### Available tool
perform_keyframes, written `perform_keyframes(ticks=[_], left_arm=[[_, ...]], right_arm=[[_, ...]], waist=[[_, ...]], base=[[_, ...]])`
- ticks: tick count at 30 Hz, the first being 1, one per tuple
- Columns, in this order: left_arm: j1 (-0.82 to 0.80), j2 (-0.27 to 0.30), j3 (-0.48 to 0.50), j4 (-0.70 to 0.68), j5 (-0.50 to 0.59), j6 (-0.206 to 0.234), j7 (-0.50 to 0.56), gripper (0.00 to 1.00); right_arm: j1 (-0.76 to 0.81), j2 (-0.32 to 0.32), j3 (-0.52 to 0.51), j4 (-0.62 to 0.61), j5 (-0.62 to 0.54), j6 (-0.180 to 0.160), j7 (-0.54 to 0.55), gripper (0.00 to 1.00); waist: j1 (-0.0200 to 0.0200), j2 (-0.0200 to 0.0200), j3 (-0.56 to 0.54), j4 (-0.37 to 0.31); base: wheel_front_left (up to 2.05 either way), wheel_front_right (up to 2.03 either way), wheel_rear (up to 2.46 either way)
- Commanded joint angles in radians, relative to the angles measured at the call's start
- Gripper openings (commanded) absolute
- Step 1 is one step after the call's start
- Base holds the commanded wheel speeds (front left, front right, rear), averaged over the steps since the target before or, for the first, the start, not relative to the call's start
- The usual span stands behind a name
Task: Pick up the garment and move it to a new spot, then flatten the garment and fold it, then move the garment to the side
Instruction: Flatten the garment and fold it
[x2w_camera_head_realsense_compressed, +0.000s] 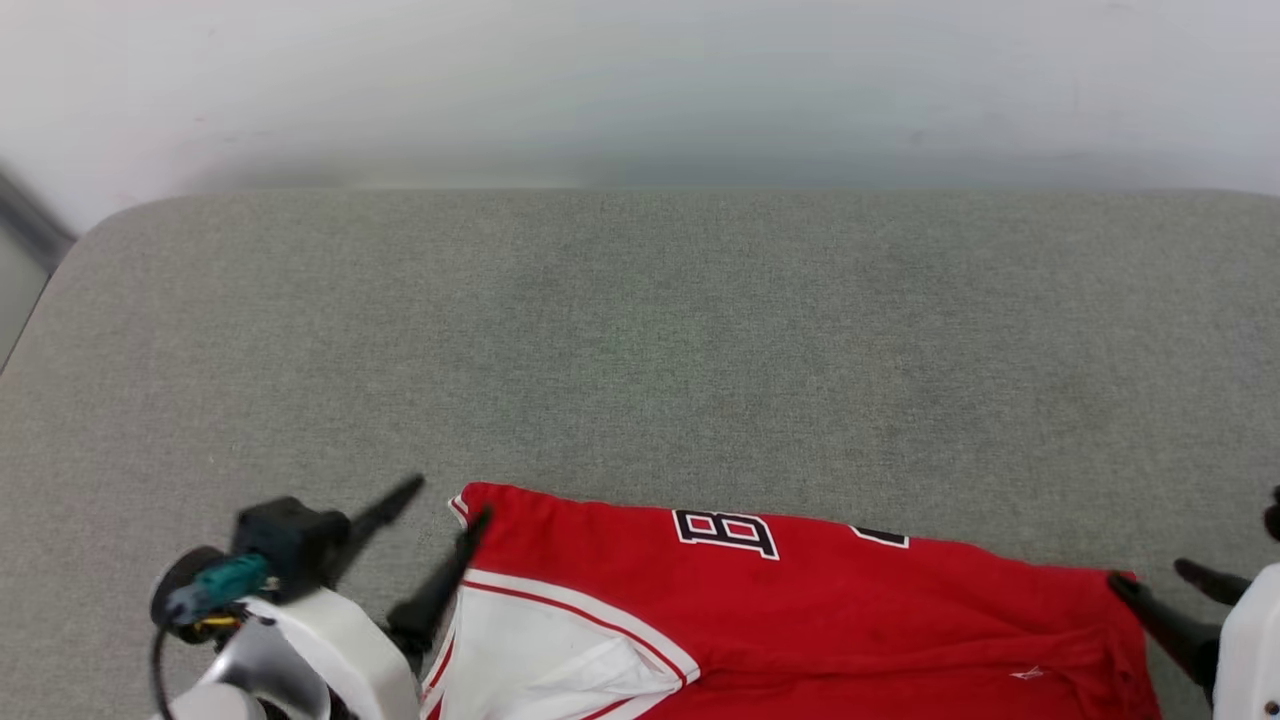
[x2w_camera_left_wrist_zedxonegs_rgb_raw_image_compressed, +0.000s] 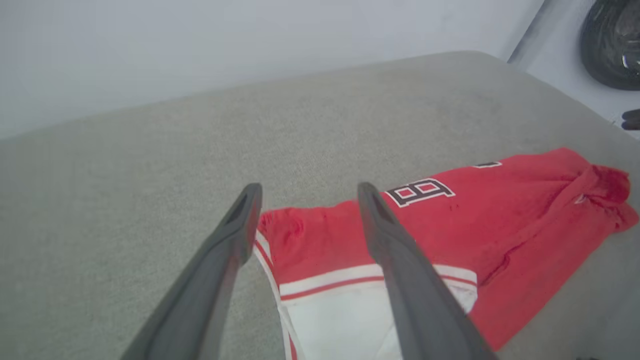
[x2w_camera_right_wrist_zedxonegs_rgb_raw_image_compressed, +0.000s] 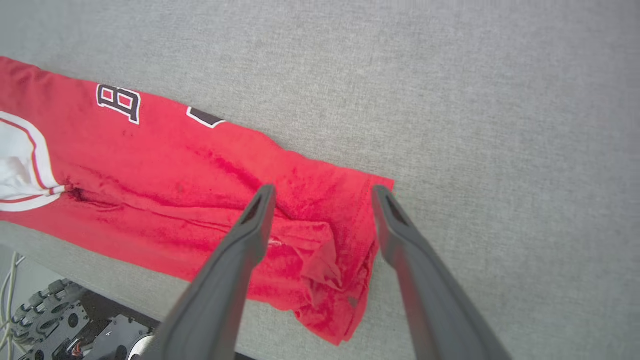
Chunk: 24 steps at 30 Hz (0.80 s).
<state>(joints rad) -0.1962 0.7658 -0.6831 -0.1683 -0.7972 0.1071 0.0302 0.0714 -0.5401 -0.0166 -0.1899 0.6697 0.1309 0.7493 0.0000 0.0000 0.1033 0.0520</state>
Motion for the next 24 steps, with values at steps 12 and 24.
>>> perform_keyframes(ticks=[12, 24], left_arm=[[0.099, -0.183, 0.308, 0.002, 0.151, 0.143, -0.296, 1.00], [0.207, -0.396, 0.642, 0.018, 0.396, -0.072, -0.296, 1.00]], right_arm=[[0.035, 0.350, -0.273, -0.020, -0.229, 0.000, 0.130, 1.00], [0.001, 0.461, -0.347, 0.182, -0.315, 0.000, 0.061, 1.00]], waist=[[0.0000, 0.0000, 0.017, 0.011], [0.0000, 0.0000, 0.063, 0.030]], base=[[0.00, 0.00, 0.00], [0.00, 0.00, 0.00]])
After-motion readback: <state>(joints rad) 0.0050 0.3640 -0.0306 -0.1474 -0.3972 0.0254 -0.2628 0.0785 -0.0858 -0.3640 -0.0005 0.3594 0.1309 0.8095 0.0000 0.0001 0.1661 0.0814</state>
